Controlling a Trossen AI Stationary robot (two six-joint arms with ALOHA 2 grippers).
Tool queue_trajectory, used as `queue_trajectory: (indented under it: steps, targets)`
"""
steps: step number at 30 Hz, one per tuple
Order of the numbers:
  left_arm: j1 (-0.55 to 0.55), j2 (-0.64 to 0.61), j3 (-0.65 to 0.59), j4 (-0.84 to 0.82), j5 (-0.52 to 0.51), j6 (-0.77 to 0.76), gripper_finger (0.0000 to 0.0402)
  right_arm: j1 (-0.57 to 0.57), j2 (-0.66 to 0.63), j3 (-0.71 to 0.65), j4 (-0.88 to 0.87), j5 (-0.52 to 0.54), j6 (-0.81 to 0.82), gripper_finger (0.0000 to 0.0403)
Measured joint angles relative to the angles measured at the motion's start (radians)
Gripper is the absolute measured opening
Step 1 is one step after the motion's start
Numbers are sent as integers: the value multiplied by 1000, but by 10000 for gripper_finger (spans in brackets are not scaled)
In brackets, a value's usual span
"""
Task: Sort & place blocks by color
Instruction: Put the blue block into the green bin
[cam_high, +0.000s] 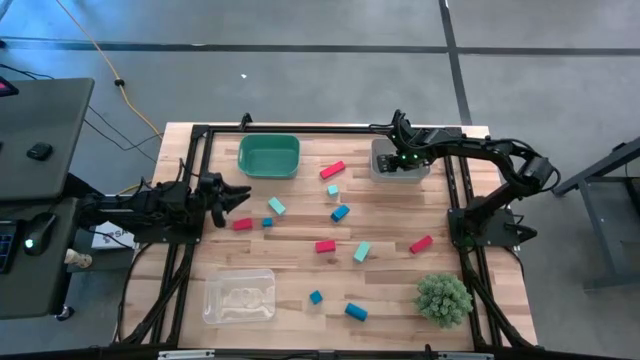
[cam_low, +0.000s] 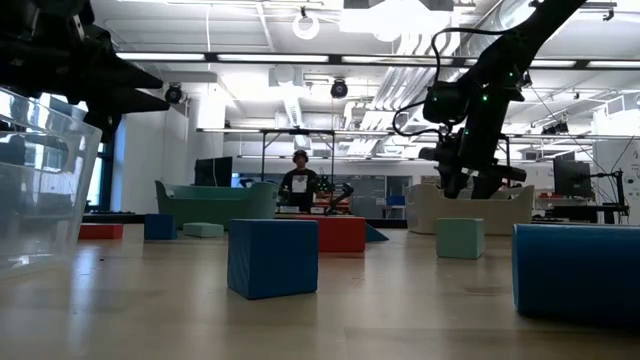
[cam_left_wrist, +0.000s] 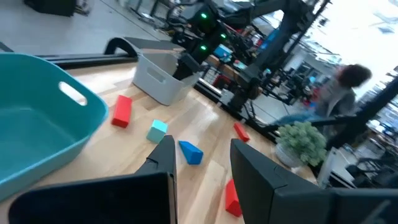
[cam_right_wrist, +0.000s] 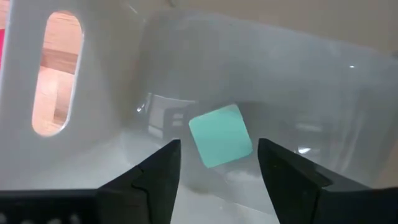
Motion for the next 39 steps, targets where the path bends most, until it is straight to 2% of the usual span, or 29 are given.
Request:
queue_trajectory:
  steps: [7, 14, 19, 25, 29, 32, 39]
  targets:
    - [0, 0, 0, 0, -56, -2, 104, 0, 0, 26, -5, -42, 7, 208]
    - [0, 0, 0, 0, -123, -44, 144, 0, 0, 138, -107, -46, -27, 209]
    - [0, 0, 0, 21, -104, -110, 154, 0, 0, 241, -241, 12, -71, 209]
    - [0, 0, 0, 151, -68, -129, 153, 4, 0, 354, -336, 32, -92, 209]
    - [0, 0, 0, 231, -51, -116, 153, 20, 0, 422, -355, 32, -106, 209]
    - [0, 5, 21, 232, -46, -111, 153, 33, 0, 476, -363, 32, -125, 209]
    - [0, 93, 139, 210, -29, 8, 153, 59, 0, 601, -390, 33, -149, 209]
